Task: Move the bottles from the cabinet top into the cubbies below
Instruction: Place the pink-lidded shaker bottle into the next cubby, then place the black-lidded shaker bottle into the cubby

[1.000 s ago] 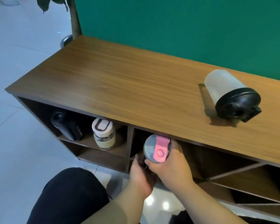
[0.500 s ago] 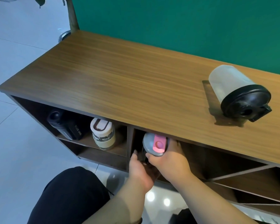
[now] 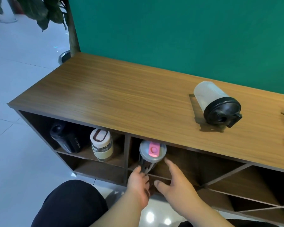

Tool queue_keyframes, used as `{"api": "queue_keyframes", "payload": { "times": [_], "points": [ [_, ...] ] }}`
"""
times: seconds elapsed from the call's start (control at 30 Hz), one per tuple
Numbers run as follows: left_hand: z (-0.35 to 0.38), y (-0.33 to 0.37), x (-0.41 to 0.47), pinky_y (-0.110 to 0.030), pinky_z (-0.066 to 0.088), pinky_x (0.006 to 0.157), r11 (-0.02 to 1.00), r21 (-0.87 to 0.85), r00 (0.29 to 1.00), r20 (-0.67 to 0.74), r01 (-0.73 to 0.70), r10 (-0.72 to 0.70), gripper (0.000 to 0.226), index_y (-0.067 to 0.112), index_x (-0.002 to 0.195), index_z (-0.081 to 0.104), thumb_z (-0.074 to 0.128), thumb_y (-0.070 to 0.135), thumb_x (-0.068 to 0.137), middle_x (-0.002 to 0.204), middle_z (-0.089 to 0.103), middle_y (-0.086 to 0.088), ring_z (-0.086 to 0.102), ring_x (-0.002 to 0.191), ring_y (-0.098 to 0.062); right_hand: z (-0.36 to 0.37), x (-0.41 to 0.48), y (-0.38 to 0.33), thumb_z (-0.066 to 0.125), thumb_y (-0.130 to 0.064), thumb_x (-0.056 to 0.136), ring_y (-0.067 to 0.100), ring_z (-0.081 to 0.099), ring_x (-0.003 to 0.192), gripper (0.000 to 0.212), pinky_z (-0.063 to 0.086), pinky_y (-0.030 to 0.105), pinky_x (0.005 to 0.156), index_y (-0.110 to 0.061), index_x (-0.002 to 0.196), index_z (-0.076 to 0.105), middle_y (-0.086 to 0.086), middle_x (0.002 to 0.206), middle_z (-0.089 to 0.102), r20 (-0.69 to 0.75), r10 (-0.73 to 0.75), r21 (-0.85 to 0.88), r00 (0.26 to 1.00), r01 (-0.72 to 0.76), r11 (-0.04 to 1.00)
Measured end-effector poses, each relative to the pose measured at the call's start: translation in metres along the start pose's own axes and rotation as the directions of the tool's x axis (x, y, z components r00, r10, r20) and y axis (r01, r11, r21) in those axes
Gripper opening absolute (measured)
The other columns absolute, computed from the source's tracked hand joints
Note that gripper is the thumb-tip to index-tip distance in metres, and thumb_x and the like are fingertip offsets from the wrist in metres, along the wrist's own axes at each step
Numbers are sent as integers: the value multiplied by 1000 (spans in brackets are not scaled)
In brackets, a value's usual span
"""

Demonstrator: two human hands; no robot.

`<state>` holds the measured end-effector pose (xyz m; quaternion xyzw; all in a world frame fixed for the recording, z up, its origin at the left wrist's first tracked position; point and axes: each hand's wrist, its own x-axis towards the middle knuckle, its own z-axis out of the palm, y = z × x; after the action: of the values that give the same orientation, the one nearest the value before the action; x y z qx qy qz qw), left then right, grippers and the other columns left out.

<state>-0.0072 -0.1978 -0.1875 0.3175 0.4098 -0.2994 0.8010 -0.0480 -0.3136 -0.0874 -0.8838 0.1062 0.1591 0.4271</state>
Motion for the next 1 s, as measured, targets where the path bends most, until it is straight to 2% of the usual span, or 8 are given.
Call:
{"api": "queue_keyframes", "payload": {
  "times": [0.1, 0.2, 0.3, 0.37, 0.47, 0.53, 0.7, 1.0],
  "points": [
    [0, -12, -7, -51, 50, 104, 987, 161, 1000, -26, -6, 10, 42, 7, 119, 70, 53, 40, 100, 113, 78, -19, 70, 111, -39, -27, -39, -9, 71, -20, 89, -6, 61, 99, 28, 44, 5, 74, -39, 110, 69, -23, 106, 69, -31, -38, 31, 999, 39, 999],
    [8, -22, -28, -39, 49, 78, 951, 310, 997, 64, 15, -37, 35, 7, 110, 71, 55, 37, 100, 102, 77, -14, 68, 89, -33, -65, -62, -28, 74, -17, 85, -1, 66, 86, 20, 51, 20, 78, -38, 86, 75, -19, 87, 73, -336, -208, 71, 918, 245, 967],
    [11, -26, -47, -39, 47, 74, 913, 407, 990, 128, 6, -63, 34, 9, 107, 69, 52, 38, 101, 107, 77, -15, 69, 95, -32, -108, -53, -49, 74, -19, 83, 1, 58, 96, 27, 42, 16, 85, -38, 101, 66, -17, 99, 66, -635, -324, -73, 701, 363, 929],
    [10, -25, -57, -41, 48, 77, 894, 447, 984, 170, -23, -59, 35, 12, 112, 69, 49, 40, 102, 114, 75, -15, 68, 102, -32, -133, -31, -59, 77, -34, 77, 11, 43, 125, 60, 34, 27, 106, -27, 130, 51, -8, 128, 50, -707, -327, -218, 627, 246, 944],
    [5, -18, -64, -46, 47, 89, 889, 455, 980, 192, -50, -43, 37, 13, 119, 67, 48, 40, 103, 121, 72, -15, 67, 109, -33, -153, 8, -65, 76, -64, 61, 25, 24, 143, 112, 26, 46, 116, -22, 151, 25, 4, 152, 31, -717, -216, -253, 663, 41, 967],
    [3, -13, -68, -48, 47, 90, 897, 436, 981, 193, -68, -19, 38, 12, 122, 66, 48, 40, 103, 123, 72, -16, 66, 112, -34, -156, 25, -67, 74, -73, 54, 31, 34, 140, 126, 35, 51, 110, -25, 154, 14, 7, 155, 29, -690, -71, -134, 720, -32, 990],
    [-2, -5, -76, -50, 46, 94, 912, 392, 975, 218, -123, 38, 40, 10, 127, 63, 47, 39, 104, 127, 70, -18, 64, 114, -35, -150, 39, -70, 78, -47, 69, 36, 52, 122, 106, 45, 42, 88, -25, 154, 18, 8, 149, 36, -671, 85, 102, 736, -22, 995],
    [3, -11, -83, -47, 52, 88, 919, 364, 949, 315, -151, 32, 41, 12, 122, 65, 46, 43, 103, 124, 73, -18, 67, 115, -35, -138, -82, -58, 88, -25, 66, 4, 43, 113, 91, 35, 27, 96, -42, 139, 37, -13, 135, 41, -564, -289, -63, 774, 309, 949]
  ]
}}
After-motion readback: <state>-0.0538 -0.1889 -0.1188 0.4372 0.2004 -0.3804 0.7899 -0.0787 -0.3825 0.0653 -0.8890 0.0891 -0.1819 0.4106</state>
